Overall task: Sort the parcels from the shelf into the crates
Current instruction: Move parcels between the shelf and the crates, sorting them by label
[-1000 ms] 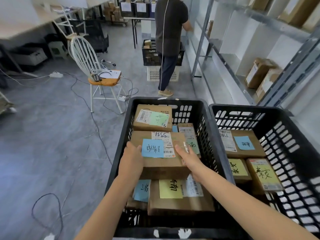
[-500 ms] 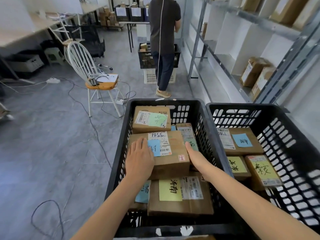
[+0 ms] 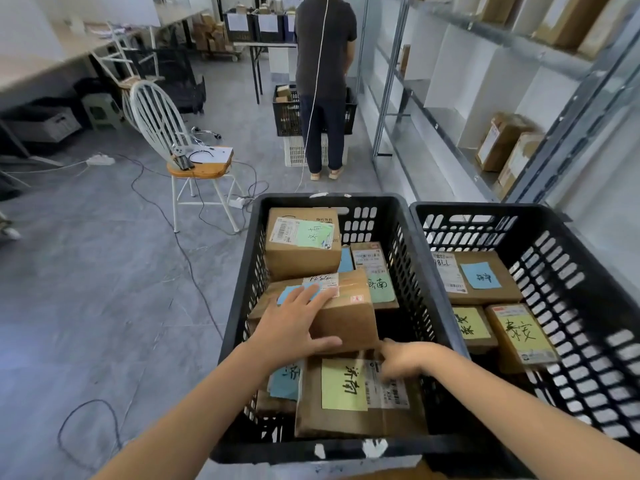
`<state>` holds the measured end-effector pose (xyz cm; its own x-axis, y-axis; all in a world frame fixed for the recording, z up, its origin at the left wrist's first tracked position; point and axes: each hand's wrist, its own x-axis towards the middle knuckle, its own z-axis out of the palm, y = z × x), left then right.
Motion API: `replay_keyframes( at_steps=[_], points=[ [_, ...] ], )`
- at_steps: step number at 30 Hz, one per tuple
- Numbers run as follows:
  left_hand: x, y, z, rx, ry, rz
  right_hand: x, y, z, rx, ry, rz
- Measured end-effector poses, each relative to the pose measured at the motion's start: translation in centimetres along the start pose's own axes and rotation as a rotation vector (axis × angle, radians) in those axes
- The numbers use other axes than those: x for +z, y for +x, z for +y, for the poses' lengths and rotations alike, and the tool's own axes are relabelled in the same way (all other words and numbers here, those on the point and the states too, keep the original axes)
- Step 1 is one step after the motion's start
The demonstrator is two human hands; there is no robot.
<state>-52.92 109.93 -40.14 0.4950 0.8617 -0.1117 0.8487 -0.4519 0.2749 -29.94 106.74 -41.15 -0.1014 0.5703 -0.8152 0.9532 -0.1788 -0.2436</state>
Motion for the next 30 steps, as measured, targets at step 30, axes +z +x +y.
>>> replay_keyframes(
  at_steps=[30],
  points=[
    [0.9,1.0,-1.4,0.014,0.158,-0.294,2.5,-7.0,1.0,-0.425,-0.266,0.410]
  ],
)
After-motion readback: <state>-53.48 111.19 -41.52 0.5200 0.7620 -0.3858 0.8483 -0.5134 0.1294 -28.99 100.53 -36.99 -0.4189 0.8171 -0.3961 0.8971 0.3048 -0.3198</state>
